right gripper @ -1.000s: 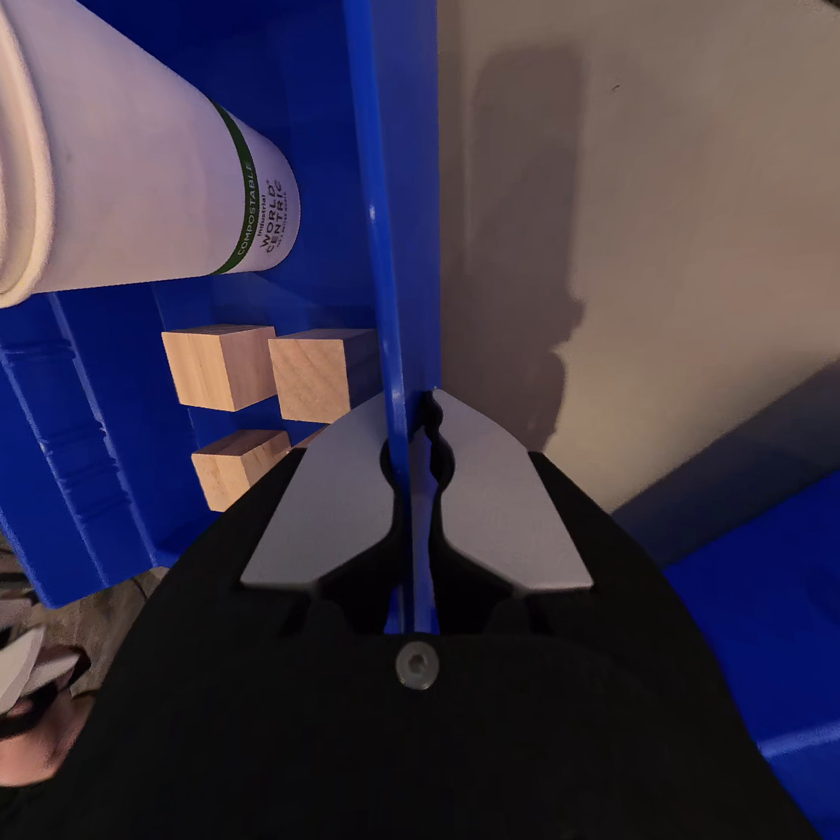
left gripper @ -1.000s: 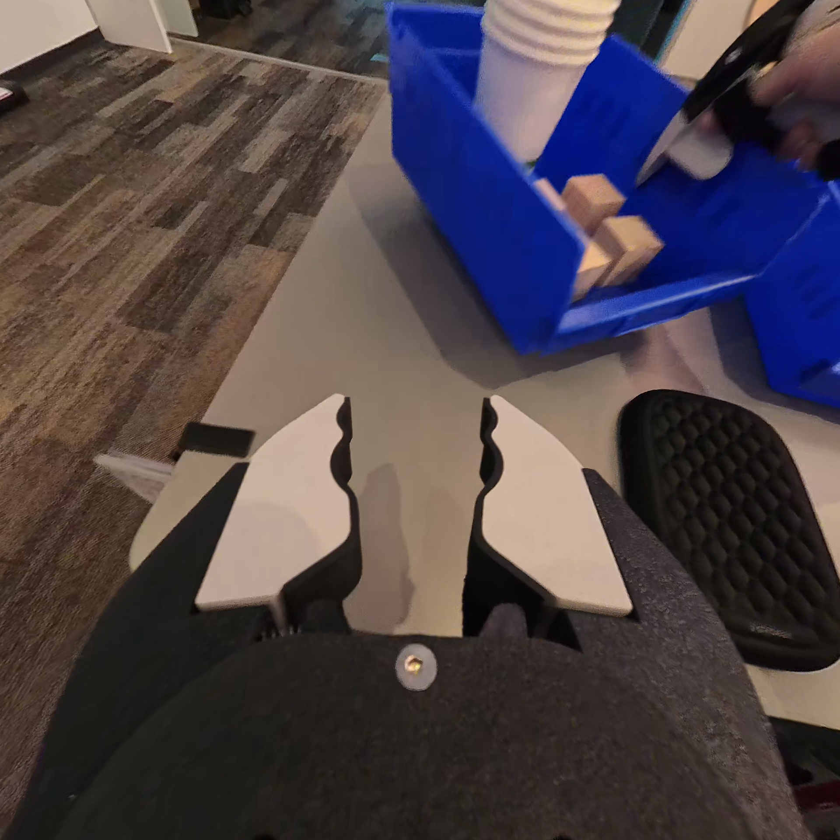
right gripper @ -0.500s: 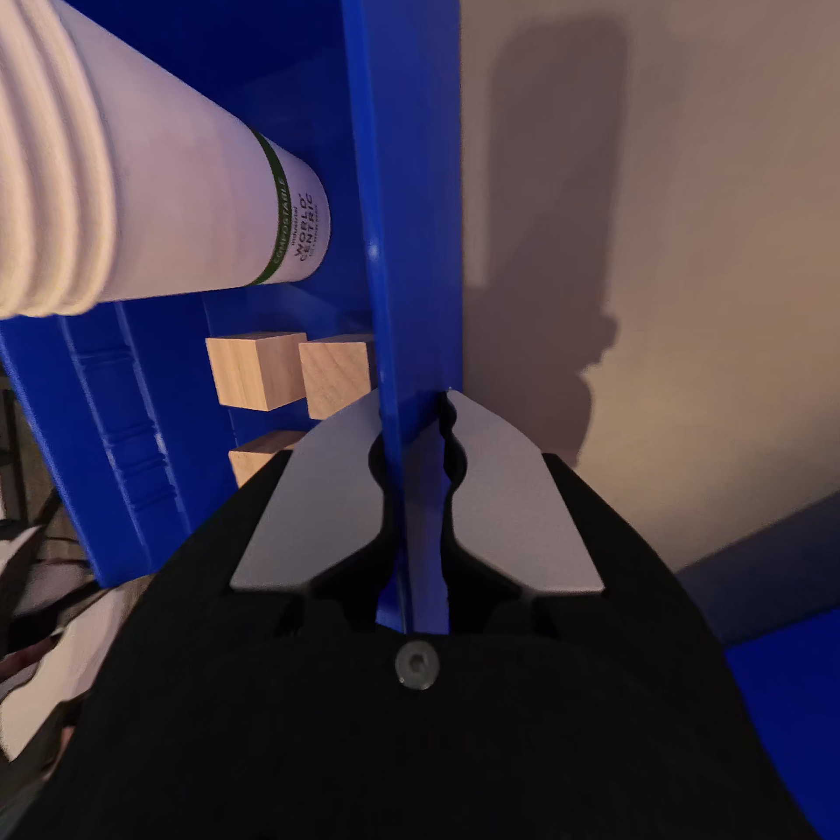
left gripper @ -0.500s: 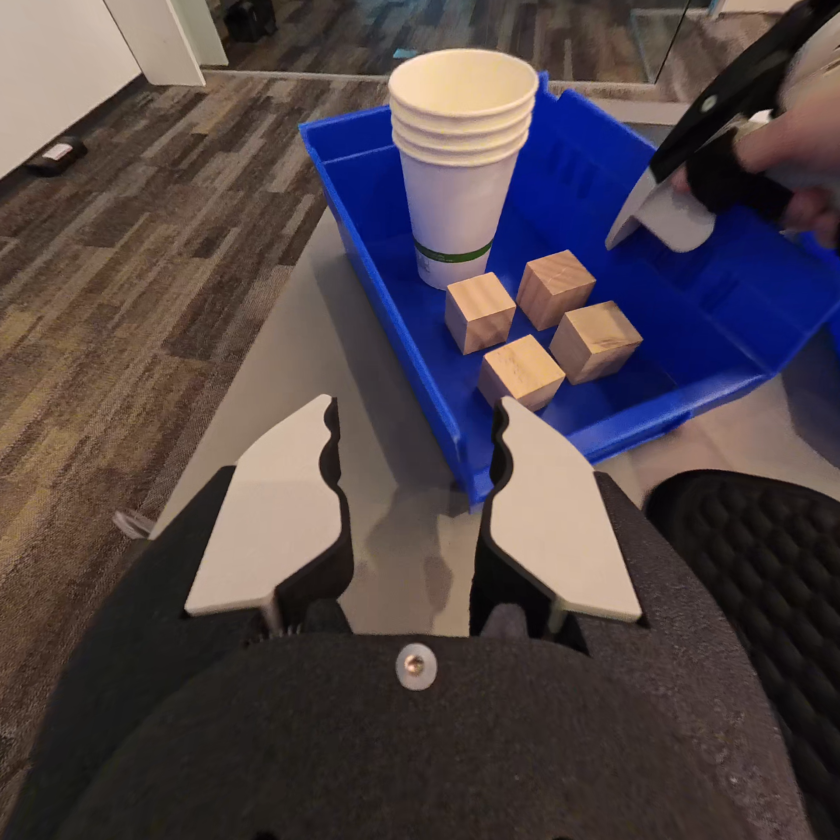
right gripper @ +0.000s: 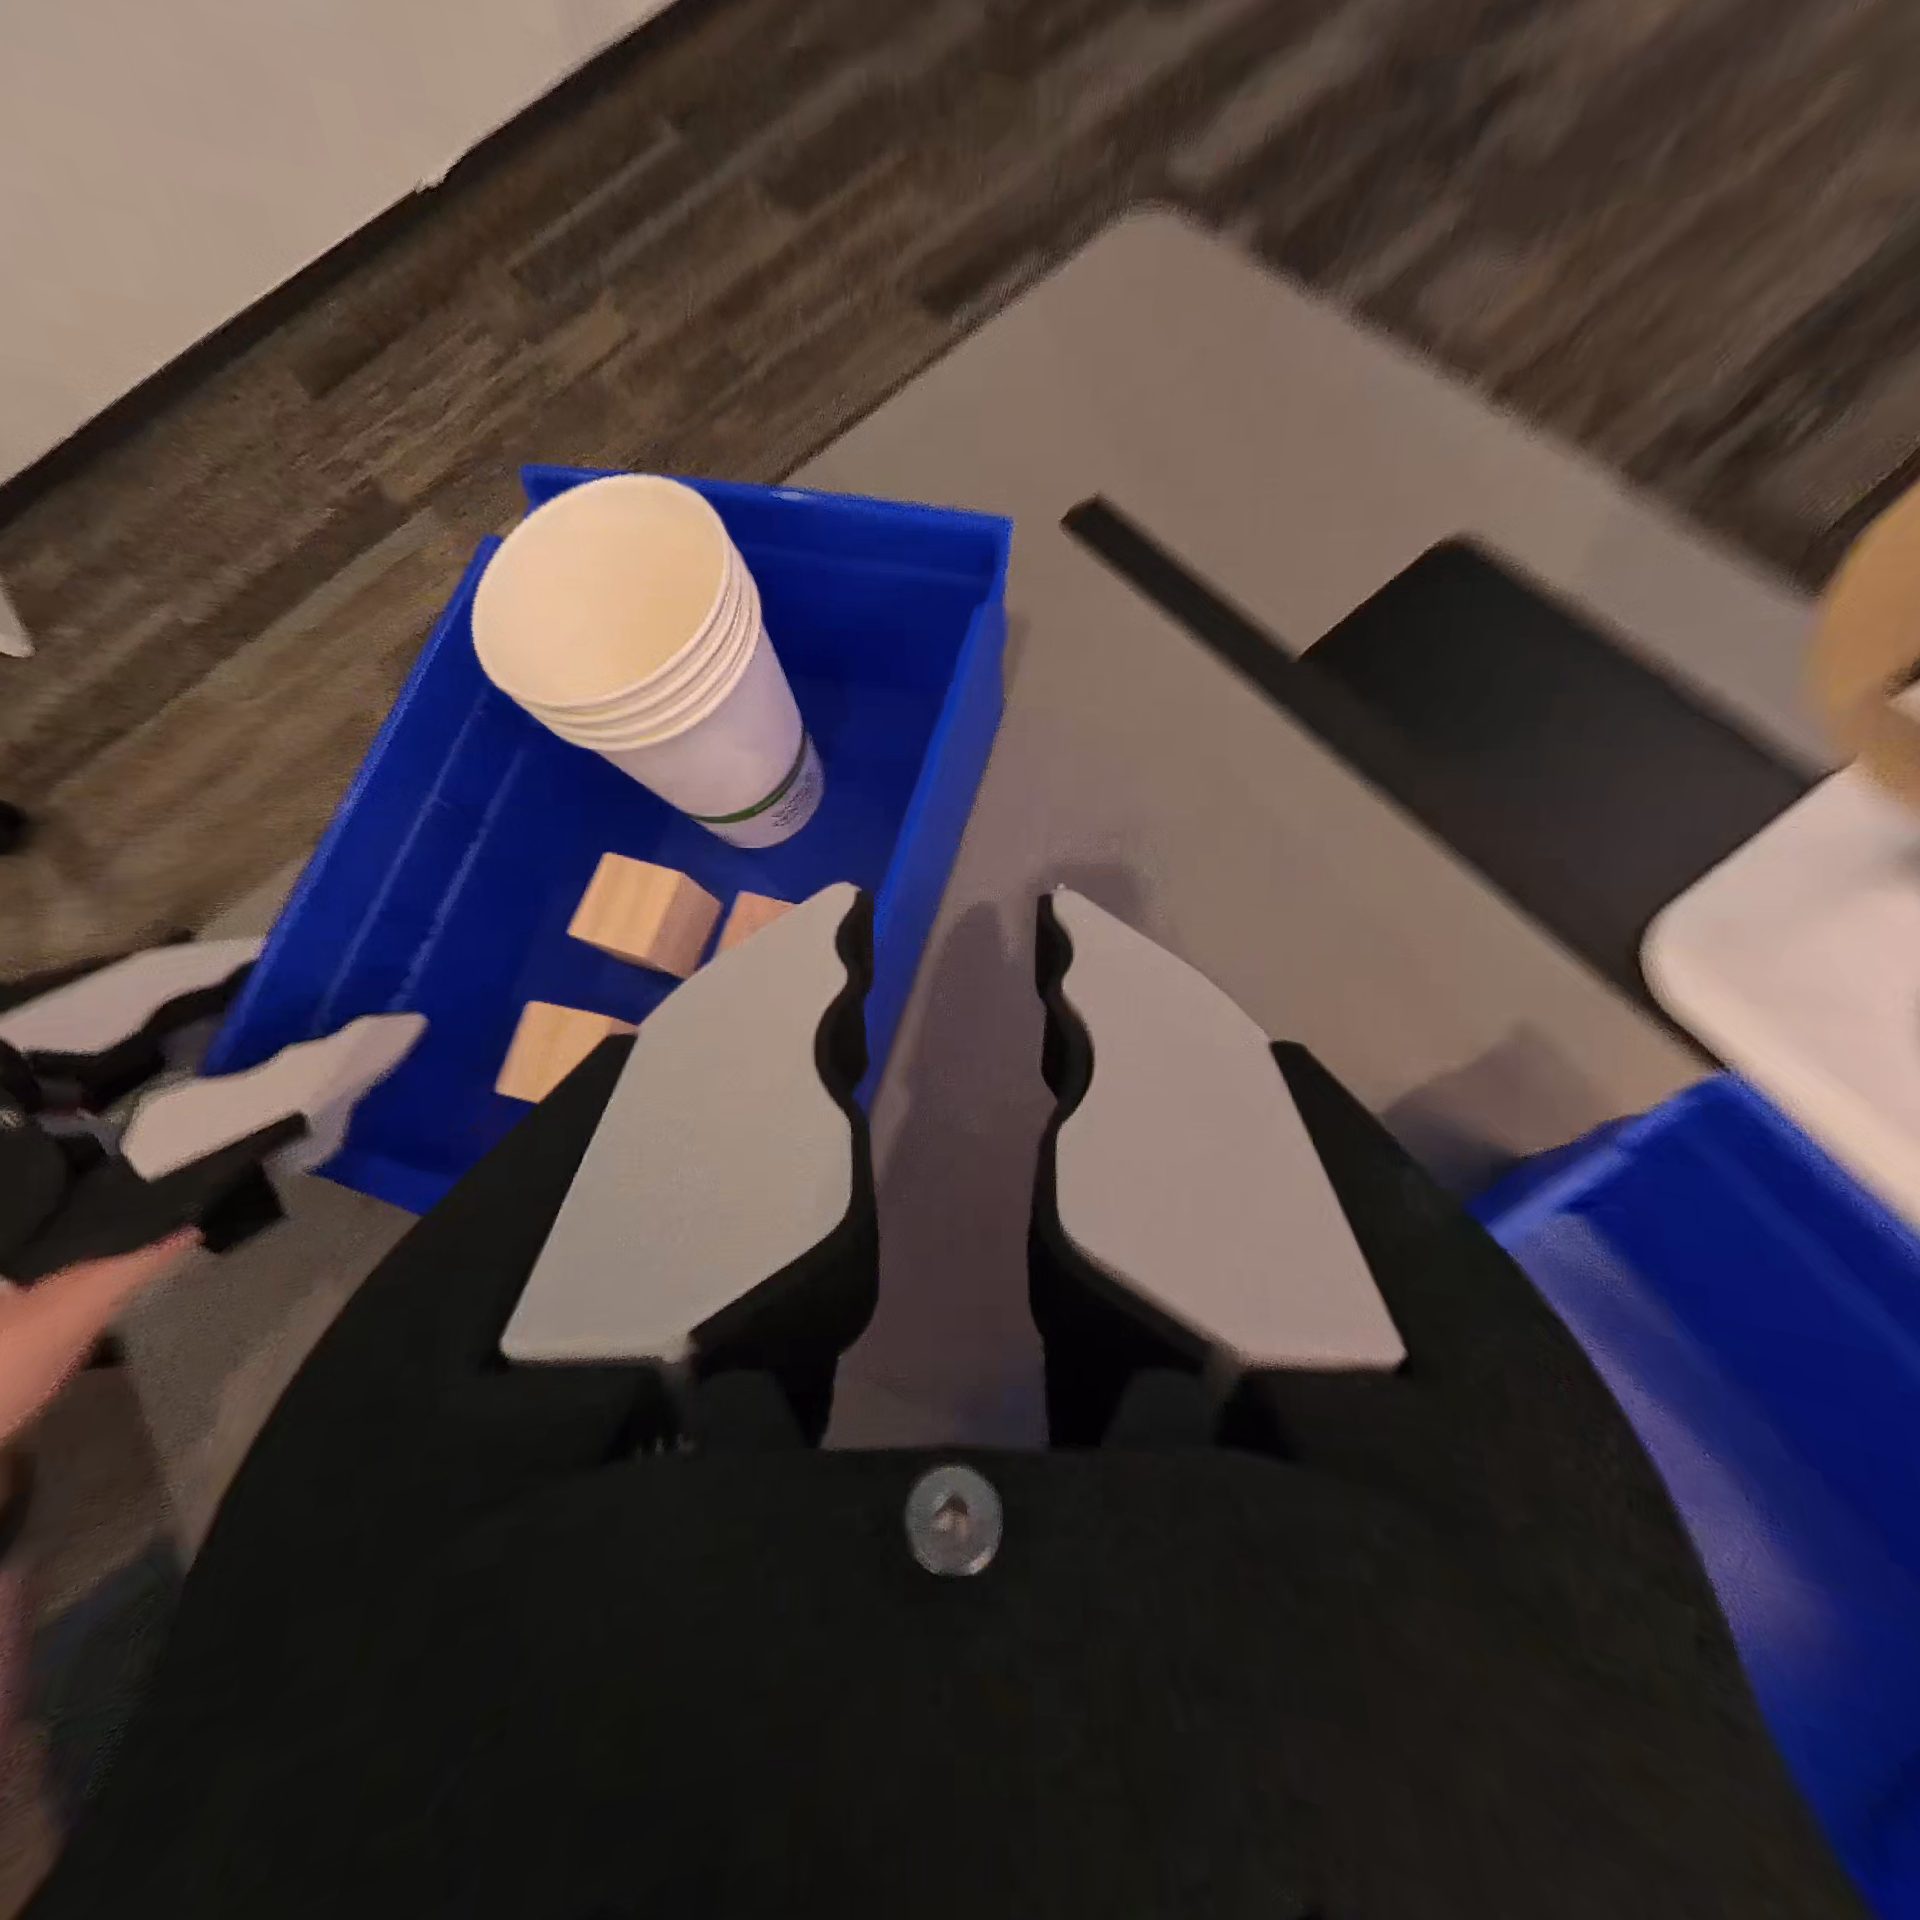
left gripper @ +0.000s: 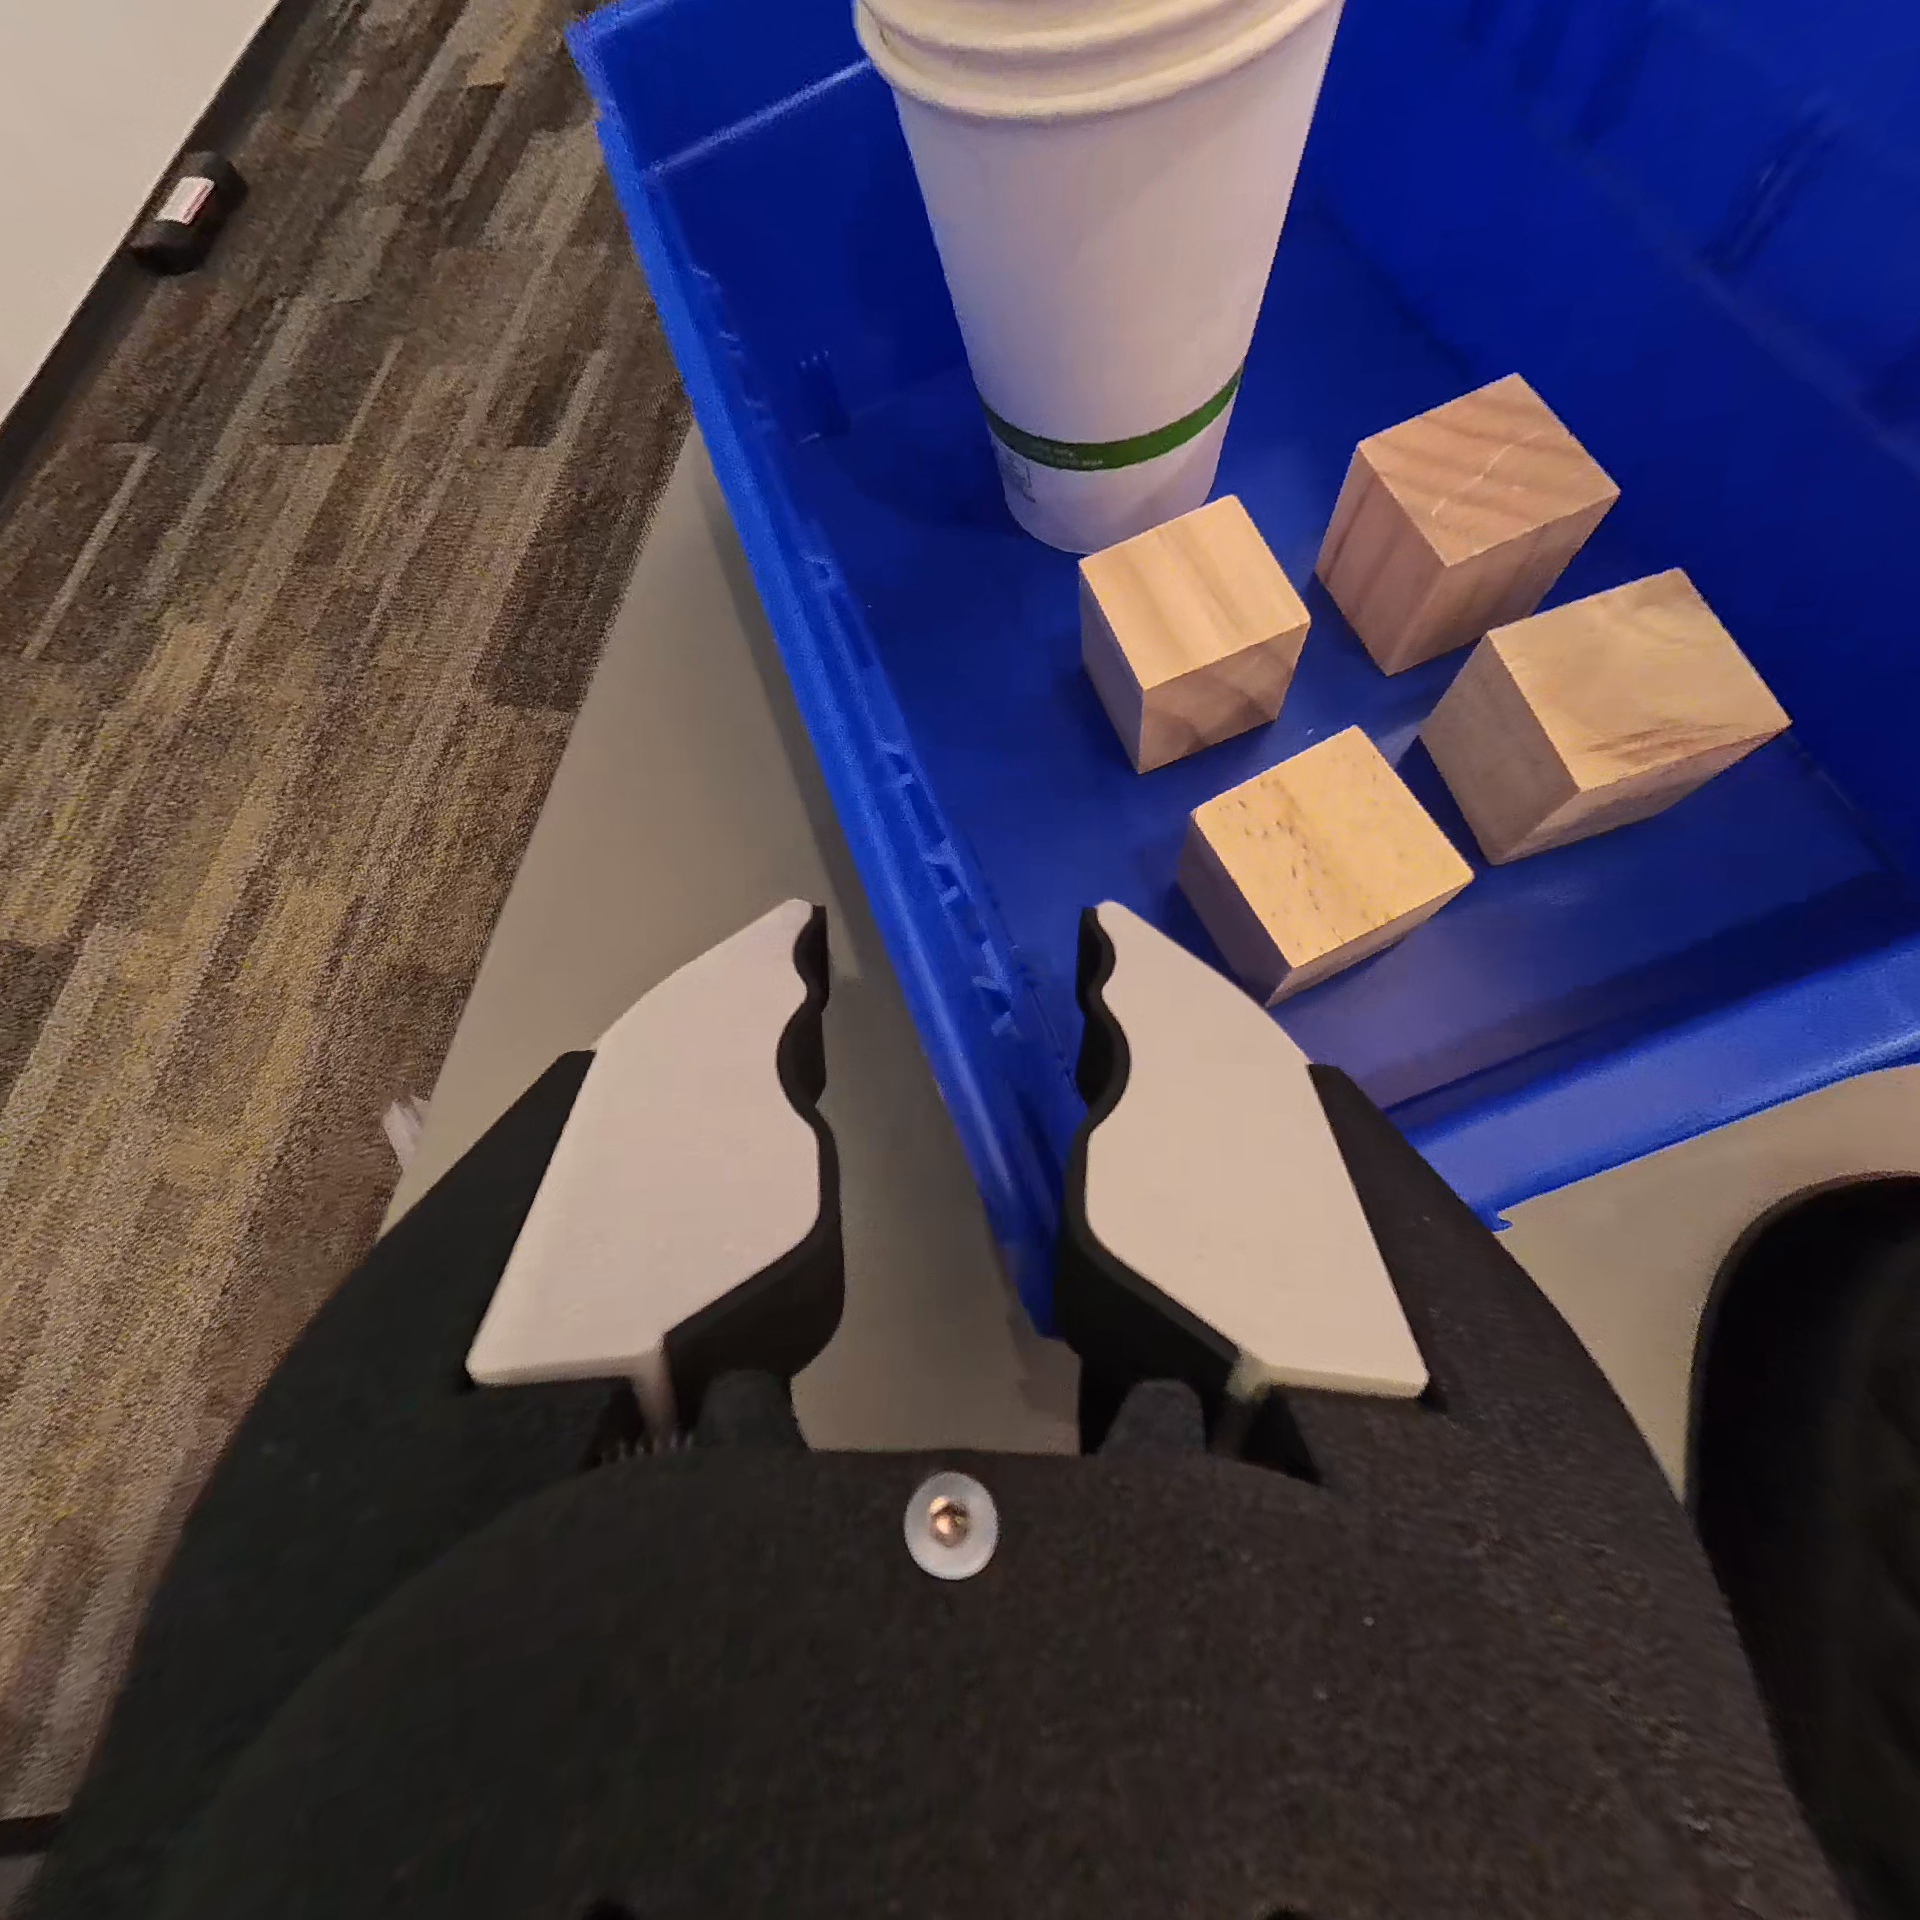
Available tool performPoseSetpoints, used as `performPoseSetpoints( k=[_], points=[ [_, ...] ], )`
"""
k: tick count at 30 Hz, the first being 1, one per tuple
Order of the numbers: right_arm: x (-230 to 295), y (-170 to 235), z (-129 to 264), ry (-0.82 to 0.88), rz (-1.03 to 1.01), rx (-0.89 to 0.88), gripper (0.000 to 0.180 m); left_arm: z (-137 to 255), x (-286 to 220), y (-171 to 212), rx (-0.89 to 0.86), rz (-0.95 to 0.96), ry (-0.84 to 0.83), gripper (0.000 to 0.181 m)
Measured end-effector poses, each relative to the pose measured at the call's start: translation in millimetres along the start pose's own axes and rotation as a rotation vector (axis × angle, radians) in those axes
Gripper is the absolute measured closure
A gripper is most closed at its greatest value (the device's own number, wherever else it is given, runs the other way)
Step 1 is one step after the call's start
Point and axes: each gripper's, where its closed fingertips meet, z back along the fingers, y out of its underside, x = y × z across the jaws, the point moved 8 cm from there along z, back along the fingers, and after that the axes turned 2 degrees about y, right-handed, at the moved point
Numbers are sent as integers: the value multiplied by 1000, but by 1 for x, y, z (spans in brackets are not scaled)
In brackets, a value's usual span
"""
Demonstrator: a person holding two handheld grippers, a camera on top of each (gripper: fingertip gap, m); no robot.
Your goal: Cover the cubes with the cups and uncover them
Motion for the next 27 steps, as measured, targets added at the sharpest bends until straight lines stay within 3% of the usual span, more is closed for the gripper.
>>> performPoseSetpoints(
  k=[4,8,18,23,27],
  points=[
    [-11,25,52,137,221,-93,147,-3,-1,-2,-9,-18,28,144],
    [-46,67,97,346,341,-56,144,-7,8,-3,-6,-45,49,152],
    [-136,159,182,404,135,69,140,-34,73,-15,76,-188,116,165],
    [-157,193,197,407,68,117,142,-50,95,-26,108,-203,264,170],
    [-162,203,199,327,-80,85,141,-56,100,-31,133,-171,278,172]
  ],
)
